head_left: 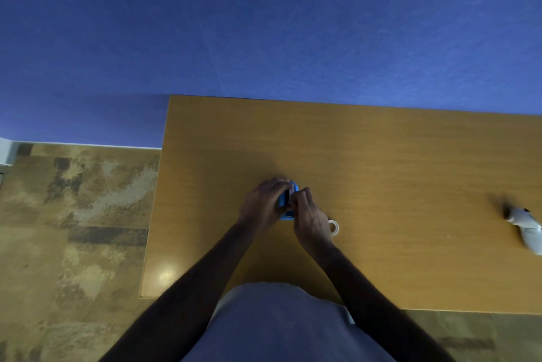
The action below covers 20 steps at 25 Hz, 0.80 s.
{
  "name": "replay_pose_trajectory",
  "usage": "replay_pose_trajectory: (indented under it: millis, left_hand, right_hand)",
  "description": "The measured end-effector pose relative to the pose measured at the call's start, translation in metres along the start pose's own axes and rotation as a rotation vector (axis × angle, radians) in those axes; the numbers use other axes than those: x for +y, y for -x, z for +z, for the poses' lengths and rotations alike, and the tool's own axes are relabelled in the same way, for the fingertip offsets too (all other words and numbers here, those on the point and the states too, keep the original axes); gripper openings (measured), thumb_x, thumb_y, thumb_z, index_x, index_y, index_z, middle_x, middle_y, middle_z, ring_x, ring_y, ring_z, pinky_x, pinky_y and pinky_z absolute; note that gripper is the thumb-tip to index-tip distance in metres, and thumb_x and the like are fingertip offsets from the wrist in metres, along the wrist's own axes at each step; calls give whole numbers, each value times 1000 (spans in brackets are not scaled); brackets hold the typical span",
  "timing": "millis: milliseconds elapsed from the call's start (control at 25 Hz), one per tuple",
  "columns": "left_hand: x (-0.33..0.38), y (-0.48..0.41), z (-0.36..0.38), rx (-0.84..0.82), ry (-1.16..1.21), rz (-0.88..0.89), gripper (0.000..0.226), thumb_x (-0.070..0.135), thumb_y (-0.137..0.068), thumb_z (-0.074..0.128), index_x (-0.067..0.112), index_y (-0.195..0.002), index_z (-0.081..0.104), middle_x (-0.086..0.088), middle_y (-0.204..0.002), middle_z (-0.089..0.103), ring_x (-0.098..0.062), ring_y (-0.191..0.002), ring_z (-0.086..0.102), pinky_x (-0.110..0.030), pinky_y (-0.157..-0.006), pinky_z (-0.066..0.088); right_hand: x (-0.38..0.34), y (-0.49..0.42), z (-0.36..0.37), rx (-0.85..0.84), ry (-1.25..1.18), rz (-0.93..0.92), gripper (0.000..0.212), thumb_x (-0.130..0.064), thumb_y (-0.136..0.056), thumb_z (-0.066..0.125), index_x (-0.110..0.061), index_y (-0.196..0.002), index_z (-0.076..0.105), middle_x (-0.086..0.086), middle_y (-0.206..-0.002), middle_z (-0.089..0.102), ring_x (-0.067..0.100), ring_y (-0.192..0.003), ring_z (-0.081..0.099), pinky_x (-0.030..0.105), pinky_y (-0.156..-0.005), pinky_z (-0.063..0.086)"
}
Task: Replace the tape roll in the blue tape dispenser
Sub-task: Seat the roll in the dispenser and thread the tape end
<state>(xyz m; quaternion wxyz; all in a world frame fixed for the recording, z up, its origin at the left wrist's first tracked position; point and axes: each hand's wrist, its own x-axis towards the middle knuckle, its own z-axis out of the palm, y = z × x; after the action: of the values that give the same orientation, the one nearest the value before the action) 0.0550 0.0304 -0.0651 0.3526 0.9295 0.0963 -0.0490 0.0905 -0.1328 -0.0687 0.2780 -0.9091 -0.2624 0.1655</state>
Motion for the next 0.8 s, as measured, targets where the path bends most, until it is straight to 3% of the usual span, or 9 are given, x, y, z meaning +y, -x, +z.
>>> replay_pose_trajectory:
  millis: [160,320,560,800]
  left_hand:
    - [-1,0,0,0,-8,-17,50,31,-88,85,18,-135,71,0,-143,70,-28,-127,69,-45,-102,60]
    - [-3,1,0,-10,3,-5,57,28,-83,88,13,-135,71,-8,-142,70,-34,-127,69,-48,-103,61]
    - [-3,3,0,-5,7,-35,69,31,-82,89,13,-144,64,-7,-147,65,-29,-134,64,-46,-110,57]
    - [-4,10,0,85,69,-32,66,38,-76,94,17,-133,67,-3,-130,67,-26,-120,70,-42,-97,62]
  right_hand:
    - [-4,-6,-8,8,21,1,17,-11,-108,49,-1,-116,60,17,-110,59,38,-74,64,55,-50,56]
    - [-9,-11,-11,-2,-26,41,9,-4,-106,54,0,-112,60,18,-112,59,40,-78,63,57,-53,55]
    - [-8,-12,-10,-15,-15,54,10,-5,-105,57,0,-113,59,17,-114,60,38,-81,64,57,-54,56]
    - [-6,-13,-9,-19,-30,83,6,-6,-105,58,-3,-109,58,14,-113,60,36,-84,65,60,-60,58]
